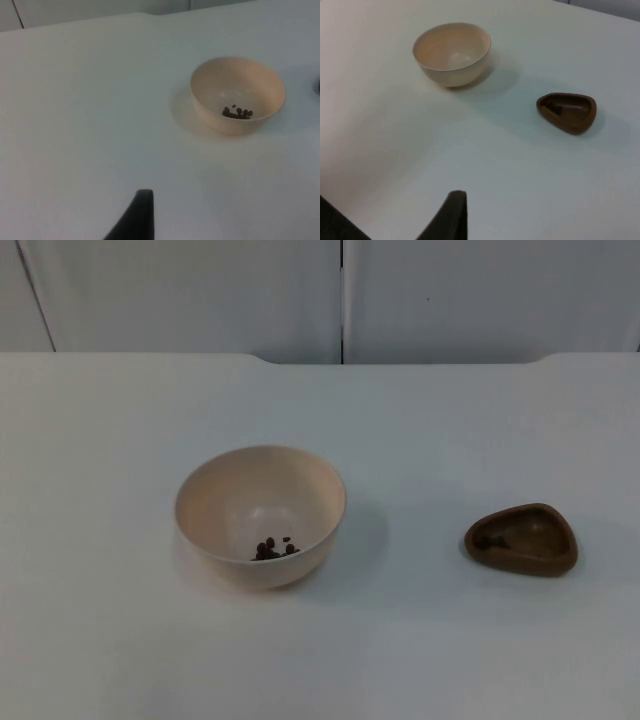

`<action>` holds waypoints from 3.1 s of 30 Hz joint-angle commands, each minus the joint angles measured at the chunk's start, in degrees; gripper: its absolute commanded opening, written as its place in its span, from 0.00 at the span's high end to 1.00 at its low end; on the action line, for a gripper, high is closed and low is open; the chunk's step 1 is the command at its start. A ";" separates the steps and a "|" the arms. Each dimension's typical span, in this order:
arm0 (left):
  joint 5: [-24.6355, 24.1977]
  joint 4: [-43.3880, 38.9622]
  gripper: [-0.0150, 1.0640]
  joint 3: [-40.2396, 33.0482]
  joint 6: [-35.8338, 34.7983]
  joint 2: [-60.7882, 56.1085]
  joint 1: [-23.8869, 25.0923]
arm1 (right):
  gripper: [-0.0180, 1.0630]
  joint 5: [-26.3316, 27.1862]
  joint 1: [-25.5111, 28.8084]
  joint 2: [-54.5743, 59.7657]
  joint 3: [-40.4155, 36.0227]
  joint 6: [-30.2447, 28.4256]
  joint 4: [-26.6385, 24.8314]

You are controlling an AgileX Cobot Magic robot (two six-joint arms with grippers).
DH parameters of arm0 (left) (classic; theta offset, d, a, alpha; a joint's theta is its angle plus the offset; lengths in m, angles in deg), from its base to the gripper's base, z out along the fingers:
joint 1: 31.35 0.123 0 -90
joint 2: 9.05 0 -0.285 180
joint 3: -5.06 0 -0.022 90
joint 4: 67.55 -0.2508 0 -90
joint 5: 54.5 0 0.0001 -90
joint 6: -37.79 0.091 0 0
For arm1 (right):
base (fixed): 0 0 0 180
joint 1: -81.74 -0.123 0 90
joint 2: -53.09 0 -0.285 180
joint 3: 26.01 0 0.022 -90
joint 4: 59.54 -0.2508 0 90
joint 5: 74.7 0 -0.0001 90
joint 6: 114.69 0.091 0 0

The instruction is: Pick up the bowl with the left hand and pour the coffee beans from the cup into the bowl with the right hand.

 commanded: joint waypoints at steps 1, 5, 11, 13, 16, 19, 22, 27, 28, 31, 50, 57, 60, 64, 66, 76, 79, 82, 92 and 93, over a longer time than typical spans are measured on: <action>0.00 -0.08 0.01 -0.28 -0.43 -0.25 0.10 | 0.01 0.81 -0.07 -0.18 -0.19 0.11 0.37; 0.00 -0.08 0.01 -0.28 -0.43 -0.25 0.10 | 0.01 0.81 -0.07 -0.18 -0.19 0.11 0.37; 0.00 -0.08 0.01 -0.28 -0.43 -0.25 1.09 | 0.01 0.81 -0.07 -0.18 -0.19 0.11 0.37; 0.00 -0.19 0.01 -0.28 -0.43 -0.25 2.08 | 0.01 0.81 -0.07 -0.18 -0.19 0.11 0.37; 0.00 -0.19 0.01 -0.28 -0.43 -0.25 5.83 | 0.01 0.81 -0.07 -0.18 -0.19 0.11 0.37; 0.00 -0.19 0.01 -0.28 -0.43 -0.25 8.33 | 0.01 0.81 -0.07 -0.18 -0.19 0.11 0.37; 0.00 -0.19 0.01 -0.28 -0.43 -0.25 12.37 | 0.01 0.81 -0.07 -0.18 -0.19 0.11 0.37; 0.00 -0.19 0.01 -0.28 -0.43 -0.25 15.58 | 0.01 0.81 -0.07 -0.18 -0.19 0.11 0.37; 0.00 -0.19 0.01 -0.28 -0.43 -0.25 15.86 | 0.01 0.81 -0.07 -0.18 -0.19 0.11 0.37; 0.00 -0.19 0.01 -0.28 -0.43 -0.25 15.86 | 0.01 0.81 -0.07 -0.18 -0.19 0.11 0.37; 0.00 -0.19 0.01 -0.28 -0.43 -0.25 15.86 | 0.01 0.95 0.45 -0.18 -0.19 0.37 0.37; 0.00 -0.19 0.01 -0.28 -0.43 -0.25 15.86 | 0.01 0.95 6.42 -0.18 -0.19 0.53 0.26; 0.00 -0.19 0.01 -0.28 -0.43 -0.25 15.86 | 0.01 0.95 8.49 -0.18 -0.19 0.53 0.26; 0.00 -0.19 0.01 -0.28 -0.43 -0.25 15.86 | 0.01 0.99 12.96 -0.18 -0.19 0.53 0.26; 0.00 -0.19 0.01 -0.28 -0.43 -0.25 15.86 | 0.01 0.99 15.01 -0.18 -0.19 0.53 0.26; 0.00 -0.19 0.01 -0.28 -0.43 -0.25 15.86 | 0.01 1.08 25.93 -0.18 -0.19 0.53 0.26; 0.00 -0.19 0.01 -0.28 -0.43 -0.25 15.86 | 0.01 1.08 27.31 -0.18 -0.19 0.53 0.26; 0.00 -0.19 0.01 -0.28 -0.43 -0.25 15.86 | 0.01 1.08 28.10 -0.18 -0.19 0.53 0.26; 0.00 -0.19 0.01 -0.28 -0.43 -0.25 15.86 | 0.01 1.08 28.10 -0.18 -0.19 0.53 0.26; 0.00 -0.19 0.01 -0.28 -0.43 -0.25 15.86 | 0.01 1.08 28.10 -0.18 -0.19 0.53 0.26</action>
